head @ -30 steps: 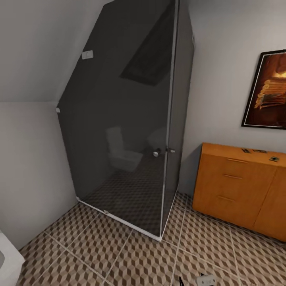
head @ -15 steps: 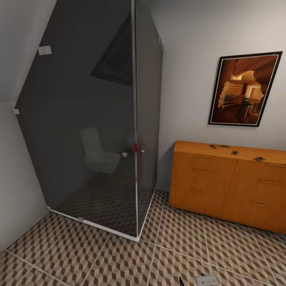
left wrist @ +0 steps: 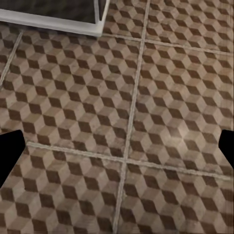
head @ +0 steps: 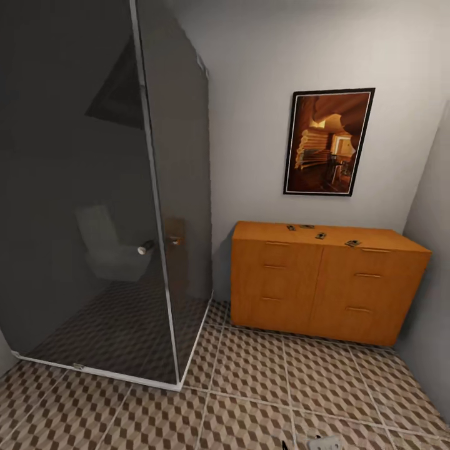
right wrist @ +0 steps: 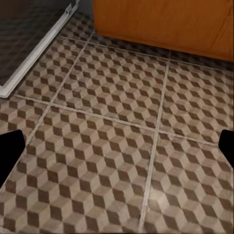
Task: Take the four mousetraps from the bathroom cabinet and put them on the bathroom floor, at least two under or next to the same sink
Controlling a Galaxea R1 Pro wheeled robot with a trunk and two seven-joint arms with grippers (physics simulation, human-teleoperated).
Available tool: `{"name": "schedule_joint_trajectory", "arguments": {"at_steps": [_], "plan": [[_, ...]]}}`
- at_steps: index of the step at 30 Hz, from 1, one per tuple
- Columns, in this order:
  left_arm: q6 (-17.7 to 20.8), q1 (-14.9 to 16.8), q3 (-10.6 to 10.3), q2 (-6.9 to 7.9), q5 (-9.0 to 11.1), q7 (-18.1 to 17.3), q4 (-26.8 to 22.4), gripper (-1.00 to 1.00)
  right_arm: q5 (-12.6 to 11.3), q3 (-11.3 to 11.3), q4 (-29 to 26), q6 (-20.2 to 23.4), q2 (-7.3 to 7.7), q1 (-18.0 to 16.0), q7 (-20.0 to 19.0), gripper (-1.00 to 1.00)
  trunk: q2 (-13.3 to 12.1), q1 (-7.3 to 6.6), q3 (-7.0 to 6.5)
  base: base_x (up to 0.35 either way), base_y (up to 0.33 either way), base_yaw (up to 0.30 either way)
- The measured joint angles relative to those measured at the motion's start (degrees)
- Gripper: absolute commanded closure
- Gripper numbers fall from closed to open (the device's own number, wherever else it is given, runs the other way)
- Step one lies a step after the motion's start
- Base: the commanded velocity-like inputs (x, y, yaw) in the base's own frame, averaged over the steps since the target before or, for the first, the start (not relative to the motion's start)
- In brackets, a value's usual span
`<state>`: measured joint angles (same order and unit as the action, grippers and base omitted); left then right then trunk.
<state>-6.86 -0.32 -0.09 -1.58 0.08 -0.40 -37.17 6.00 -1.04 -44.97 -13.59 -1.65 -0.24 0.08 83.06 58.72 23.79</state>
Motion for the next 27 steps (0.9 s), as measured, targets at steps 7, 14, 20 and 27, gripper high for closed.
{"name": "schedule_joint_trajectory", "arguments": {"at_steps": [7,14,20,27], "plan": [[-0.01,0.0,0.08,0.0,0.0,0.0,0.01,-1.0,0.01,0.0,0.12,0.0,0.0,0.0,0.0,-1.0,0.0,0.0,0.0,0.103,-0.232,-0.29],[-0.01,0.0,0.08,0.0,0.0,0.0,0.03,-1.0,0.03,0.0,0.13,0.0,0.0,0.0,0.0,-1.0,0.0,0.0,0.0,0.104,-0.22,-0.277],[-0.01,0.0,0.07,0.01,-0.01,0.0,0.02,-1.0,0.03,0.0,0.13,0.0,0.0,0.0,0.0,-1.0,0.0,0.0,0.0,0.108,-0.198,-0.254],[-0.01,-0.02,0.16,0.0,0.0,0.0,-0.02,-1.0,0.03,-0.02,0.13,0.02,0.0,0.0,0.0,-1.0,-0.01,0.0,-0.01,0.134,-0.188,-0.089]]}}
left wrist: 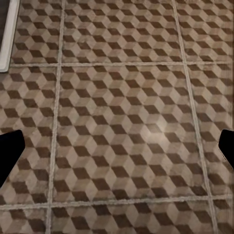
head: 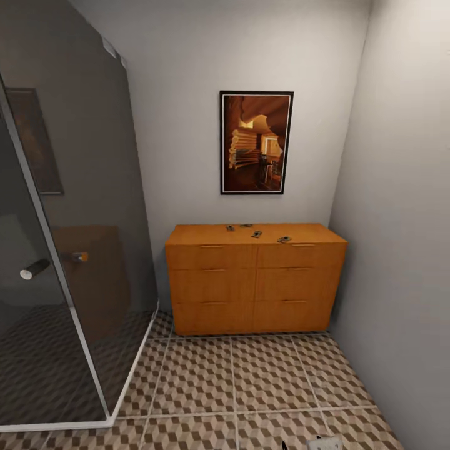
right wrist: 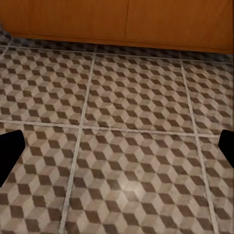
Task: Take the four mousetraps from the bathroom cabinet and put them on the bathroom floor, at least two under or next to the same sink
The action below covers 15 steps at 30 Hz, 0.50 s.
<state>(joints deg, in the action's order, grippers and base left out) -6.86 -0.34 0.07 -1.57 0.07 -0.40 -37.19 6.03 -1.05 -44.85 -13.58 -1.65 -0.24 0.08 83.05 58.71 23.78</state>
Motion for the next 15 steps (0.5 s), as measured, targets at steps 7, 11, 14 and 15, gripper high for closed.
{"name": "schedule_joint_trajectory", "arguments": {"at_steps": [7,11,14,15], "plan": [[0.0,0.0,0.01,0.03,-0.03,0.0,0.0,-1.0,0.0,0.0,0.0,0.0,0.0,0.0,0.0,-1.0,0.0,0.0,0.0,0.157,-0.169,-0.01],[0.0,0.0,0.01,0.02,-0.1,0.0,-0.01,-1.0,0.0,-0.04,0.0,0.0,0.0,0.0,0.0,-1.0,0.0,0.0,0.0,0.162,-0.163,-0.002],[0.0,0.0,0.01,0.03,-0.09,0.0,-0.01,-1.0,0.0,-0.06,0.0,0.0,0.0,0.0,0.0,-1.0,0.0,0.0,0.0,0.169,-0.149,-0.001],[0.0,0.0,0.01,0.02,-0.07,0.0,-0.01,-1.0,0.0,-0.07,0.0,0.0,0.0,0.0,0.0,-1.0,0.0,0.0,0.0,0.175,-0.14,0.0]]}}
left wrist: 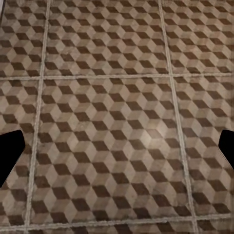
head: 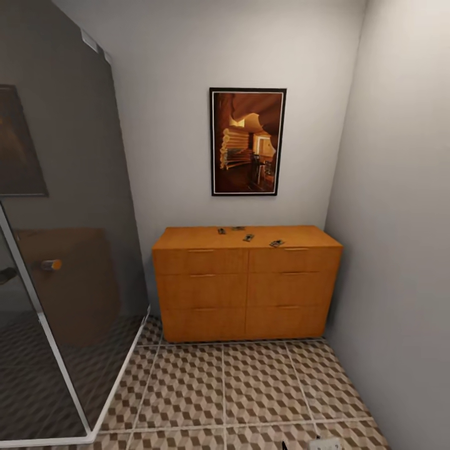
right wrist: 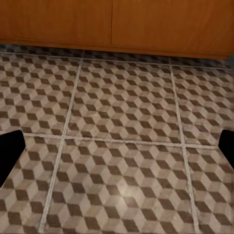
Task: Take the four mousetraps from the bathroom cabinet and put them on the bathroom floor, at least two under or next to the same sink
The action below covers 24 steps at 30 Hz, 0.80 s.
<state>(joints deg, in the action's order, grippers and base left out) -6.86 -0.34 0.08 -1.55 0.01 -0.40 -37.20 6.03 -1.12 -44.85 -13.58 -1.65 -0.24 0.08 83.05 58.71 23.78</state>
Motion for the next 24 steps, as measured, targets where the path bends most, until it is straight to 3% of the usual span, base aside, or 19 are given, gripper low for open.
{"name": "schedule_joint_trajectory", "arguments": {"at_steps": [24], "plan": [[0.01,0.0,0.0,0.03,-0.08,0.0,-0.01,-1.0,0.06,-0.03,0.01,-0.77,0.02,0.0,0.0,-1.0,0.0,-0.01,0.0,0.202,-0.023,0.0]]}}
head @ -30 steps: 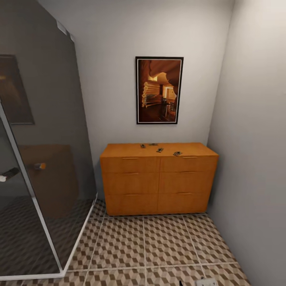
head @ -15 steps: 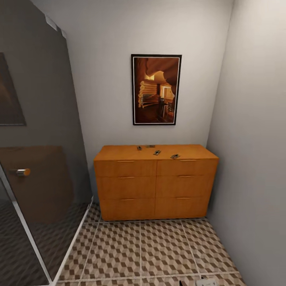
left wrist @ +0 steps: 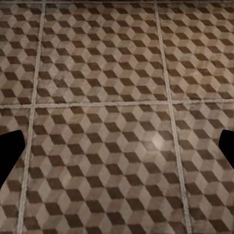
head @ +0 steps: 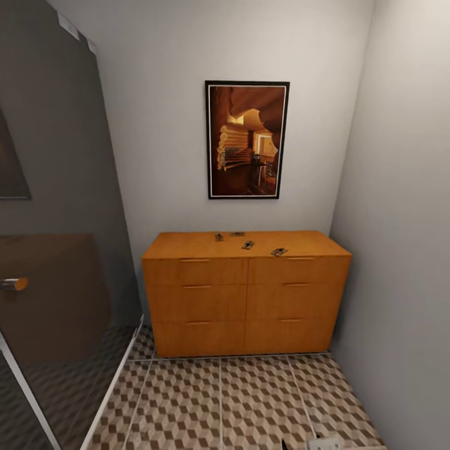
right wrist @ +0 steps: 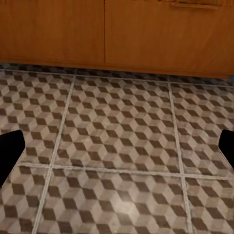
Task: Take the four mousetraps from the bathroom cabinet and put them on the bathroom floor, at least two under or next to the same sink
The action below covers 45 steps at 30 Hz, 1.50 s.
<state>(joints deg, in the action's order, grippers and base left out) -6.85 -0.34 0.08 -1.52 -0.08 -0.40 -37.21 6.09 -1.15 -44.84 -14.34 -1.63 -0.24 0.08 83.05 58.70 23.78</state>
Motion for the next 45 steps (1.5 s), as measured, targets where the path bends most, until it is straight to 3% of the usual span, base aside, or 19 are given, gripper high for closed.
{"name": "schedule_joint_trajectory", "arguments": {"at_steps": [5,24,45], "plan": [[0.0,0.0,0.0,0.02,0.0,0.0,0.0,-1.0,0.05,-0.01,0.29,-2.64,-0.01,0.0,0.0,-1.0,0.0,0.0,0.0,0.207,0.0,0.0],[0.0,0.0,0.0,0.03,0.0,0.0,0.0,-1.0,0.06,-0.01,0.92,-3.01,0.01,0.0,0.0,-1.0,0.0,0.01,0.0,0.179,0.0,0.0],[0.08,-0.08,-0.24,-0.06,0.28,-0.12,0.33,-1.0,0.39,-0.1,0.7,-3.4,-0.3,0.29,0.08,-1.0,0.0,0.02,0.01,0.018,0.0,0.0]]}}
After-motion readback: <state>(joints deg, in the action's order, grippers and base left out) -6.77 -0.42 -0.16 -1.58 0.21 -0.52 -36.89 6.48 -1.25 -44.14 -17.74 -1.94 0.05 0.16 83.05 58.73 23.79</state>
